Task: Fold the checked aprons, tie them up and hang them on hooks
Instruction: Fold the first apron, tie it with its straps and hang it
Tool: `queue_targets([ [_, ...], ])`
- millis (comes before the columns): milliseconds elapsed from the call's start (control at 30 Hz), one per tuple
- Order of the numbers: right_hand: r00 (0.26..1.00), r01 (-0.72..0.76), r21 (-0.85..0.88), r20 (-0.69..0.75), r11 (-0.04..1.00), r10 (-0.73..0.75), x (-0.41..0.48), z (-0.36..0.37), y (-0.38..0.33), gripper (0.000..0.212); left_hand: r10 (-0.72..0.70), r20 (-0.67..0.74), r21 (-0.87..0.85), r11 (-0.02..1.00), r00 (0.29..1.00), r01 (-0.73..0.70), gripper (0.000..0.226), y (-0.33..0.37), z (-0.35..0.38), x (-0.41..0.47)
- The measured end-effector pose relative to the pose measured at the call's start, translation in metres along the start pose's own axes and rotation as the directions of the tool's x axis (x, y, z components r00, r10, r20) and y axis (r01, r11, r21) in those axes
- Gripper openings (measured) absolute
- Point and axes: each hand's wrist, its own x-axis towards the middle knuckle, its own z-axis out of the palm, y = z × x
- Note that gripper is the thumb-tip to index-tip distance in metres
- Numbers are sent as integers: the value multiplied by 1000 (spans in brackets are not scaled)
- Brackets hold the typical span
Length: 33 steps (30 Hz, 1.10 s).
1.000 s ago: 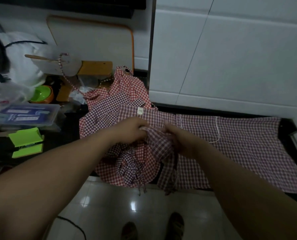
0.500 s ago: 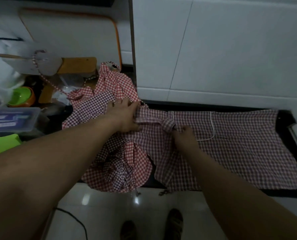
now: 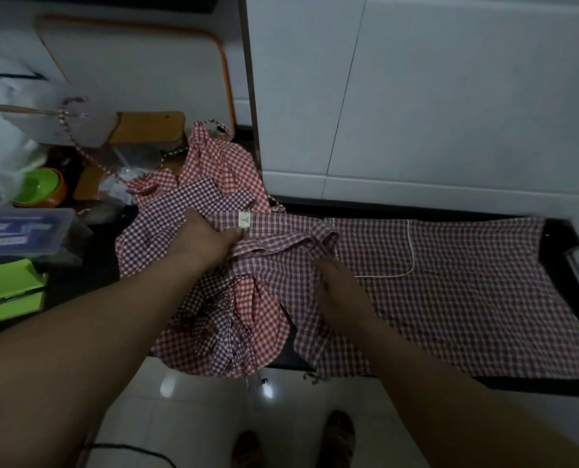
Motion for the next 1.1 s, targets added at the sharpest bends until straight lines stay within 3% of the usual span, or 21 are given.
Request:
queue_targets([
  [167,994,-42,-23,103,999,44,4,-6,2,41,-128,63,-29,991,990,130,132,-10,-8,-2],
  [300,981,-158,74,-99,985,165,4,-12,0,31,-165,131,-133,974,977,183,135,-32,-8,30],
  [367,935,-311,148,-131,939,330,7,-15,-1,20,-191,157,-233,946,969,225,135,-24,-14,17],
  [467,848,-515,342,71,786,525,11,-19,-5,13,-194,216,-283,925,957,252,81,-14,-14,5],
  [600,881,-461,418,115,782,458,18,-23,-16,15,16,186,-360,932,982,53,41,4,-17,-8],
  [767,901,-434,396,167,809,401,18,-32,-7,28,237,56,-213,952,970,-220,32,50,-28,-27],
  [967,892,-434,479,109,763,439,19,-46,19,8,290,62,-110,953,955,-282,26,106,-2,-46],
  [1100,874,-448,671,192,591,446,22,-63,40,44,273,97,-71,961,957,-267,25,148,38,-62],
])
